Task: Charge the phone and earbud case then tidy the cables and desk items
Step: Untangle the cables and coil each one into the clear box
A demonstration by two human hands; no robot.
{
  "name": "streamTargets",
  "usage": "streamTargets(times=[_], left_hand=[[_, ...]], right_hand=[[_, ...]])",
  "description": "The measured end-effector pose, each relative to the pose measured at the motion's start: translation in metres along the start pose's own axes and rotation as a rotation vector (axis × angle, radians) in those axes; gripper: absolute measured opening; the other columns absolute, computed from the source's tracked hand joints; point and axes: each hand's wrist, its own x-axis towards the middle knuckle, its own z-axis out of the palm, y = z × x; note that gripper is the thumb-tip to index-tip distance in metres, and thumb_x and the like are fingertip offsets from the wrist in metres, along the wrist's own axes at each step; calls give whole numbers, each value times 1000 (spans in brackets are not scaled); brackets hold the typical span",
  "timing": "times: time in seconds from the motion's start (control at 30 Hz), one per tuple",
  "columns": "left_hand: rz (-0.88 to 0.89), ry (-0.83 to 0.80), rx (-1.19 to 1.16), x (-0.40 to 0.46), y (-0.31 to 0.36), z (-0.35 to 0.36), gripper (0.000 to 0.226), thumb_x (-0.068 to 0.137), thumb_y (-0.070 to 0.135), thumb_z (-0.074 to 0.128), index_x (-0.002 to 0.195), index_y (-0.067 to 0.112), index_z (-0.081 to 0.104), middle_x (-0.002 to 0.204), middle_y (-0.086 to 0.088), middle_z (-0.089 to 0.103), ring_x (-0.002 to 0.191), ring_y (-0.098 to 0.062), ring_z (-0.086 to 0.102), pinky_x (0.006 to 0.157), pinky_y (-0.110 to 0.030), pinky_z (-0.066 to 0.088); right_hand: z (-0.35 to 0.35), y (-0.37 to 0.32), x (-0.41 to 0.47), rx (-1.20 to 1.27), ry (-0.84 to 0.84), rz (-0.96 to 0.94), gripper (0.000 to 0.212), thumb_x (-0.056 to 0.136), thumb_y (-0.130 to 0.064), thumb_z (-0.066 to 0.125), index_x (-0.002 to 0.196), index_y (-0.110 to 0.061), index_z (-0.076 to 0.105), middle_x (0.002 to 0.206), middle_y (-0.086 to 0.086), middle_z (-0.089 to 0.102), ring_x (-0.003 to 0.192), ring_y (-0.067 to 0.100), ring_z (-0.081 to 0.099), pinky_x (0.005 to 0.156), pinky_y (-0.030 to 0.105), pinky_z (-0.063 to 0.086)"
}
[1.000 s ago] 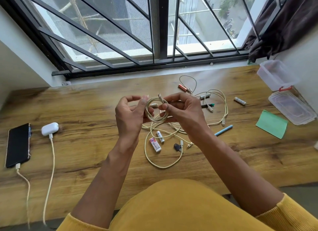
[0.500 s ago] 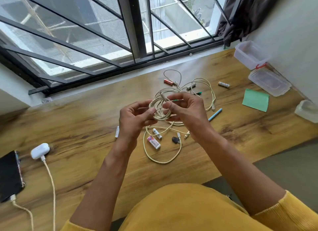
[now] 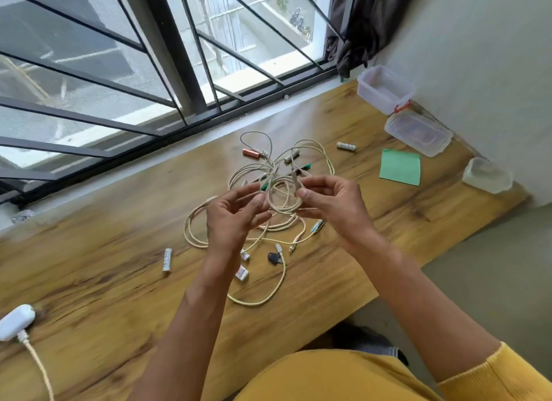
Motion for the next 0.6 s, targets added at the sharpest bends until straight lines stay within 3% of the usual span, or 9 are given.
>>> streamTargets(times=[0.17, 0.3, 0.6], left_hand=[[2, 33, 11, 22, -1, 52, 25, 97, -3, 70, 122, -5, 71, 109, -27, 77, 90, -30, 75, 82, -36, 67], [17, 20, 44, 47, -1, 112, 20, 96, -3, 72, 115, -1, 76, 100, -24, 78, 82, -25, 76, 78, -35, 66], [15, 5, 117, 125, 5, 241, 17, 97, -4, 69, 112, 0, 77, 97, -20, 77, 84, -25, 73, 93, -46, 63]], right_hand=[[-44, -21, 38, 42, 28, 44, 14, 92, 2, 76, 105, -2, 73, 98, 22, 77, 77, 27, 75, 74, 39, 67], [-87, -41, 77, 30, 21, 47, 20, 92, 1, 76, 111, 5, 71, 101, 27, 77, 78, 29, 74, 74, 39, 66], [-179, -81, 181, -47, 94, 19, 20, 91, -1, 78, 110, 1, 73, 94, 21, 78, 77, 29, 77, 68, 36, 64]])
